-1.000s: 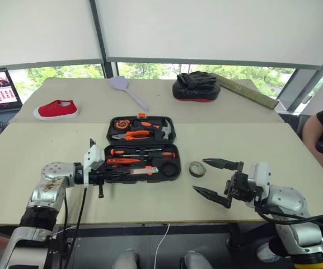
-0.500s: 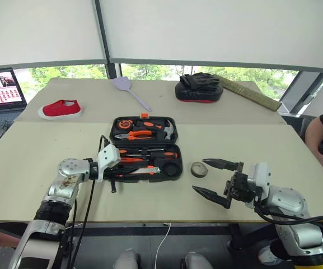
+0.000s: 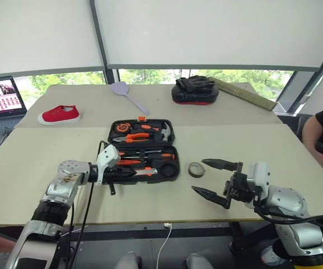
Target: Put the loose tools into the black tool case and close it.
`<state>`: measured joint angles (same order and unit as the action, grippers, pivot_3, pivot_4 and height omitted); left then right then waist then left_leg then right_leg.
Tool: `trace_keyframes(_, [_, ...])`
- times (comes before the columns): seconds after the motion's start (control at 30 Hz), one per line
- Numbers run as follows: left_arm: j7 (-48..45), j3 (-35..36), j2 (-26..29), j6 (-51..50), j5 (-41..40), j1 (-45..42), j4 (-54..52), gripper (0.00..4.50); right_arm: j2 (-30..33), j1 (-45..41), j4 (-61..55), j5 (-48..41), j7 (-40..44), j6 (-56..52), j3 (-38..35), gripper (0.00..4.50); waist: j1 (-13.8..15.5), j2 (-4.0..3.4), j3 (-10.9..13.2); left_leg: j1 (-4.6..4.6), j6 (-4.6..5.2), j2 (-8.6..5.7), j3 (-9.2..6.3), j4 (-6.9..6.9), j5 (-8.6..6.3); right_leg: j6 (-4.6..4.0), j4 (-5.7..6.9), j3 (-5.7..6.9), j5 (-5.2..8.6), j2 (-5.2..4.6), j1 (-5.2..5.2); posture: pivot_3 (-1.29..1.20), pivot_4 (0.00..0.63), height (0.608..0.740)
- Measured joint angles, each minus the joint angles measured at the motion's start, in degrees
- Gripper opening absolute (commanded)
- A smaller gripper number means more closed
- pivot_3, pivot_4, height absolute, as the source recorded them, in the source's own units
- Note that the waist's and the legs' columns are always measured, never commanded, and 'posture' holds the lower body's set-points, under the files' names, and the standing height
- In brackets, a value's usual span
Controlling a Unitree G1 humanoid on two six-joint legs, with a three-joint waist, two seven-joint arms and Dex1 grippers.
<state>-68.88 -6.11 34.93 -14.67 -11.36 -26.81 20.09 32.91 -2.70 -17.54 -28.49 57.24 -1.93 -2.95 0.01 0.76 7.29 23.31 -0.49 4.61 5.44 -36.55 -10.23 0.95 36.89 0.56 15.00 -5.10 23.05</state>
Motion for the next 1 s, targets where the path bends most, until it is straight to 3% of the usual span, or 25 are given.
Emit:
trace_keyframes(0.17, [-3.5,4.3,-1.5,8.6,-4.2,2.7,0.2,0.05,0.0,0.0,-0.1,-0.5,0.0,-0.4,0.0,4.5,-0.1,0.07,0.1,0.29,0.19,-0.09,0.02,0.27,0.12,0.04,-0.05,-0.1,-0.02,-0.01,0.07,0.0,0.15,0.74])
trace_keyframes(0.3, [-6.0,5.2,-3.3,11.9,-7.0,2.9,0.2,0.05,0.0,0.0,-0.1,-1.0,0.0,-0.6,0.0,4.5,0.4,0.65,0.4,0.64,0.2,-0.11,-0.04,0.26,0.12,0.26,-0.13,0.02,-0.17,-0.01,0.25,0.0,0.15,0.74])
trace_keyframes(0.67, [2.3,3.3,-5.8,15.7,-0.2,-2.1,4.7,0.05,-0.3,0.9,-0.6,-1.0,-0.3,-0.8,0.1,4.5,0.8,0.89,0.6,0.98,0.22,-0.23,-0.19,0.17,0.12,0.43,-0.2,0.14,-0.2,-0.08,0.37,0.0,0.15,0.74])
trace_keyframes(1.0, [1.9,0.3,-4.1,17.2,2.6,-2.4,4.9,0.05,-0.3,2.2,-2.1,-1.0,-0.7,-1.2,0.1,4.5,0.7,0.87,0.6,0.86,0.23,-0.22,-0.22,0.14,0.1,0.44,-0.22,0.14,-0.17,-0.08,0.24,0.0,0.15,0.74])
